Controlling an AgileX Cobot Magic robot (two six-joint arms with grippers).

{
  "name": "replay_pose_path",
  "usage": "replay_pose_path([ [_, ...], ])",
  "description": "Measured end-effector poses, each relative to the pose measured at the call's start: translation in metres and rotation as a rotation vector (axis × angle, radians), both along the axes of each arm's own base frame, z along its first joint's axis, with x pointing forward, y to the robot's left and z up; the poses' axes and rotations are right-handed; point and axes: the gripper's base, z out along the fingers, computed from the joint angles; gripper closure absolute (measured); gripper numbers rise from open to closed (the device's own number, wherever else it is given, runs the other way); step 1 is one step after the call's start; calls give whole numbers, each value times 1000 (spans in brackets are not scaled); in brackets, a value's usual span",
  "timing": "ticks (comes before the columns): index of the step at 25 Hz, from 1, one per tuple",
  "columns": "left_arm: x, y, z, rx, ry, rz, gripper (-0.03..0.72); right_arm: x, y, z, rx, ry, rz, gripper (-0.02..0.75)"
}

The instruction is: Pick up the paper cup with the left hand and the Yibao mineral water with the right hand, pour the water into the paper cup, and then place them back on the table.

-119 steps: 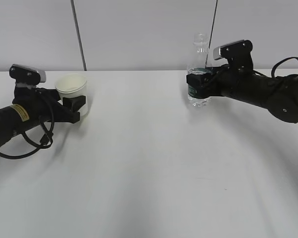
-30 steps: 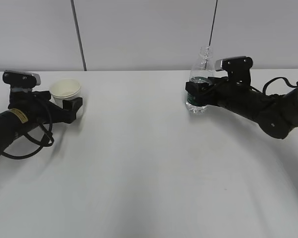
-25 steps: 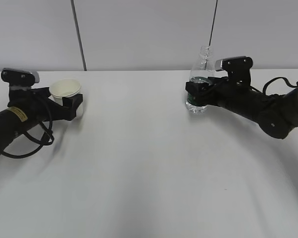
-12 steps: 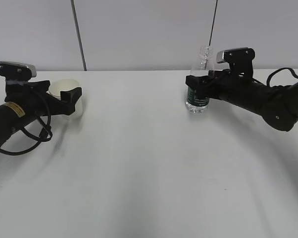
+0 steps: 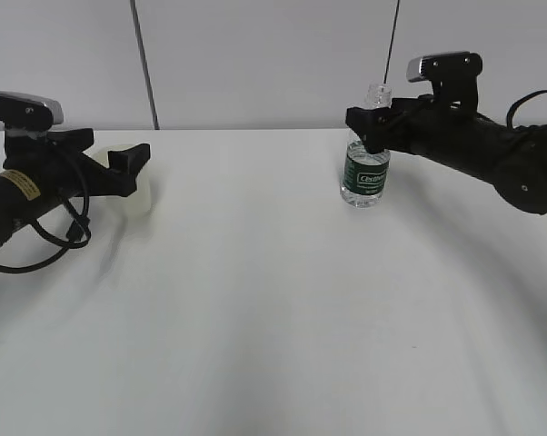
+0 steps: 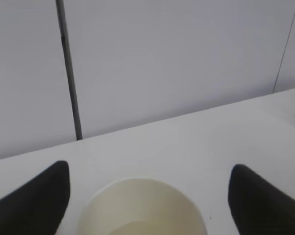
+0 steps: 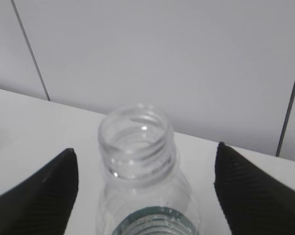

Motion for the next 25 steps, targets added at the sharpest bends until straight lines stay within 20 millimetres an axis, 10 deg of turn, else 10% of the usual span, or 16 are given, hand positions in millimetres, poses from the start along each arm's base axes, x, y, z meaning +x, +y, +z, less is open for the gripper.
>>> replay_pose_path([
  [25,-7,11,62,27,56,115,115,-8,-18,100,-77,25,-184,123],
])
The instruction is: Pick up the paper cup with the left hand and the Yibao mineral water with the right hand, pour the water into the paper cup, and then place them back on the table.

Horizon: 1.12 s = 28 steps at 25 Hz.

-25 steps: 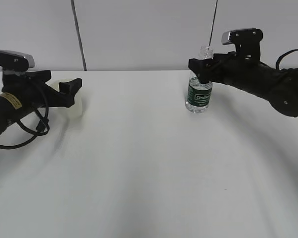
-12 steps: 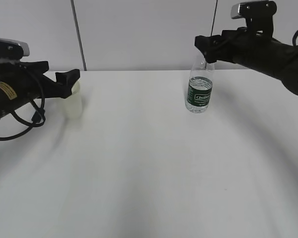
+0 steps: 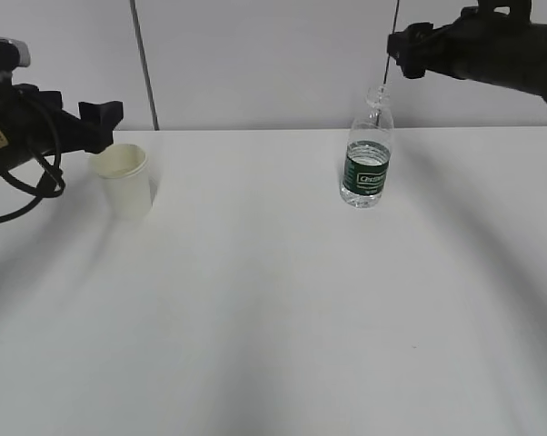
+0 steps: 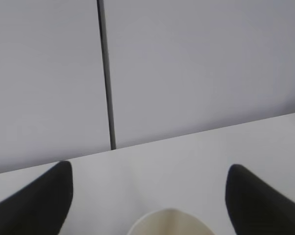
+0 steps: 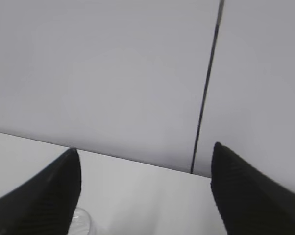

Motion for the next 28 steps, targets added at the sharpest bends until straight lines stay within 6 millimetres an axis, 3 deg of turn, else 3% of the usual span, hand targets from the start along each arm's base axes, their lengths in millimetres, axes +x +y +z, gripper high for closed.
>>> replay_pose_path([
  [8,5,9,36,10,118,113,129,4,-13,37,-59,109,-138,146],
  [17,9,25,66,87,411,292,162,6,-27,76,-78,254,-302,147],
  [24,4,32,80,101,645,394,167,-13,-37,107,-40,501,-457,150],
  [28,-3,30,85,83,785,398,175,-24,-36,107,-34,651,-462,151],
])
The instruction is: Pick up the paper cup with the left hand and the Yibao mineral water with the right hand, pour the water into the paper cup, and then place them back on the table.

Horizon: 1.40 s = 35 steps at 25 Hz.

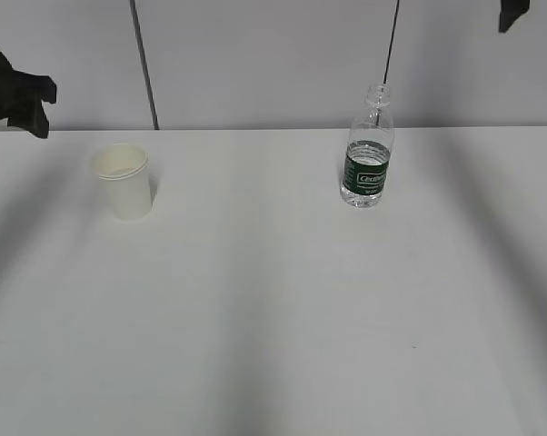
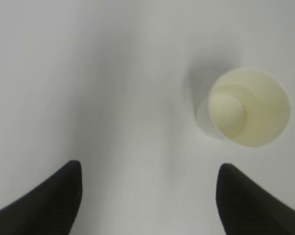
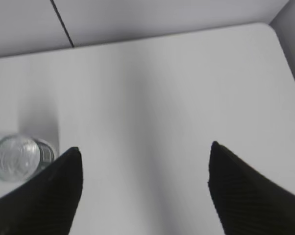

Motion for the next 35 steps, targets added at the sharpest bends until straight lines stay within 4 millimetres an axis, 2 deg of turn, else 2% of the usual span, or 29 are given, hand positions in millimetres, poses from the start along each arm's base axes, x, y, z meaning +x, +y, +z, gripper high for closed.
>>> replay_pose_path([
  [6,-13,-5,1,-50,182,-23,182,-15,6,-10,55,199,35,151],
  [15,-33,-7,-4,-51,416,-76,185,-21,17,-5,154,214,112,152],
  [16,-35,-7,-4,-51,435,-77,188,-27,22,4,195,196,159,152],
  [17,-37,-7,-4,-53,456,-78,193,-27,22,4,195,196,159,152],
  [19,-39,-7,-4,-57,480,-78,201,-40,23,16,208,171,190,152],
  [24,-43,-9,2,-72,464,-86,211,-74,22,20,208,187,204,152],
  [25,-44,-9,6,-74,453,-89,211,-74,22,20,208,187,204,152],
  [27,-50,-8,16,-76,424,-94,212,-103,20,18,206,209,206,152],
  [28,-54,-8,20,-76,411,-95,212,-107,20,17,206,211,206,152],
  [29,-58,-8,23,-76,404,-96,212,-129,18,17,205,213,207,152],
  [30,-64,-7,27,-76,394,-97,213,-133,18,17,205,212,207,152],
  [31,-71,-7,30,-76,386,-97,214,-149,17,18,205,207,208,152],
  [32,-78,-6,31,-76,385,-97,214,-157,16,18,204,203,209,152],
  [35,-104,-4,40,-77,357,-99,214,-157,16,18,204,203,209,152],
])
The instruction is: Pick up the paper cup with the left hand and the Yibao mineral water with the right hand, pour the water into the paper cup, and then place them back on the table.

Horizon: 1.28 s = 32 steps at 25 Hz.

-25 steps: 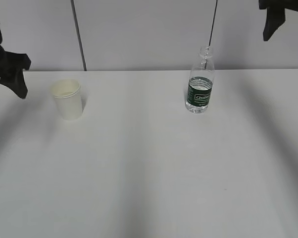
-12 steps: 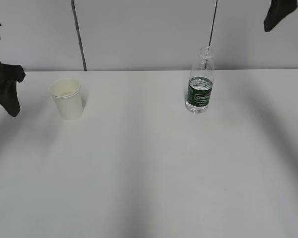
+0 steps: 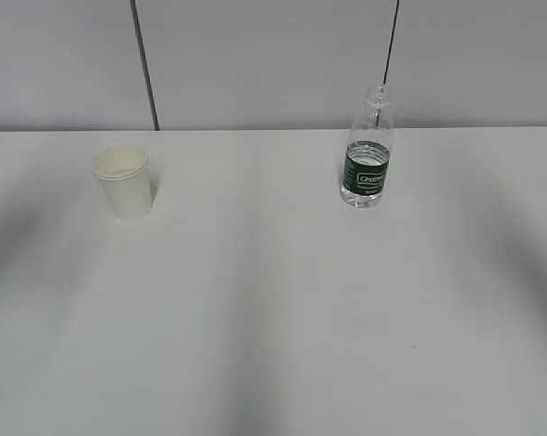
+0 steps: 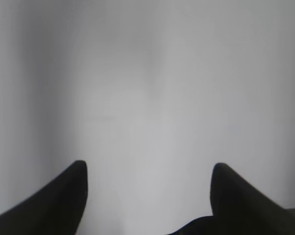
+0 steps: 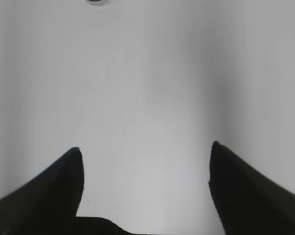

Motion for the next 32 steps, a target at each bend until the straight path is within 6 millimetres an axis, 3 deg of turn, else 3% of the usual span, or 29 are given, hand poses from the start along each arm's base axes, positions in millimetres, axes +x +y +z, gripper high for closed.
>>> replay_pose_path([
  [1,-9,1,1,0,-4,0,214,-45,-3,0,2,-31,0,152],
  [4,-39,3,8,-3,-39,0,214,-75,-5,-2,5,-60,2,152],
  [5,-50,4,12,-5,-58,0,214,-75,-5,-2,5,-60,2,152],
  [7,-73,6,16,-8,-92,-1,214,-101,-7,-4,6,-92,3,152],
  [8,-82,7,17,-9,-105,-1,214,-101,-7,-4,6,-92,3,152],
  [9,-93,8,19,-11,-129,-1,214,-118,-8,-7,7,-119,4,152],
  [13,-133,12,23,-13,-216,-1,214,-153,-11,-11,-7,-190,15,152],
  [21,-205,19,7,-21,-404,0,214,-194,-17,-36,-69,-243,51,153],
  [26,-231,19,-12,-43,-485,-3,214,-223,-19,-73,-98,-269,93,153],
  [28,-239,20,-18,-44,-517,-12,214,-224,-19,-75,-98,-266,93,152],
  [29,-241,20,-21,-41,-534,-19,216,-236,-20,-88,-103,-301,99,152],
  [32,-251,21,-28,-41,-609,-28,227,-249,-20,-98,-102,-365,95,153],
])
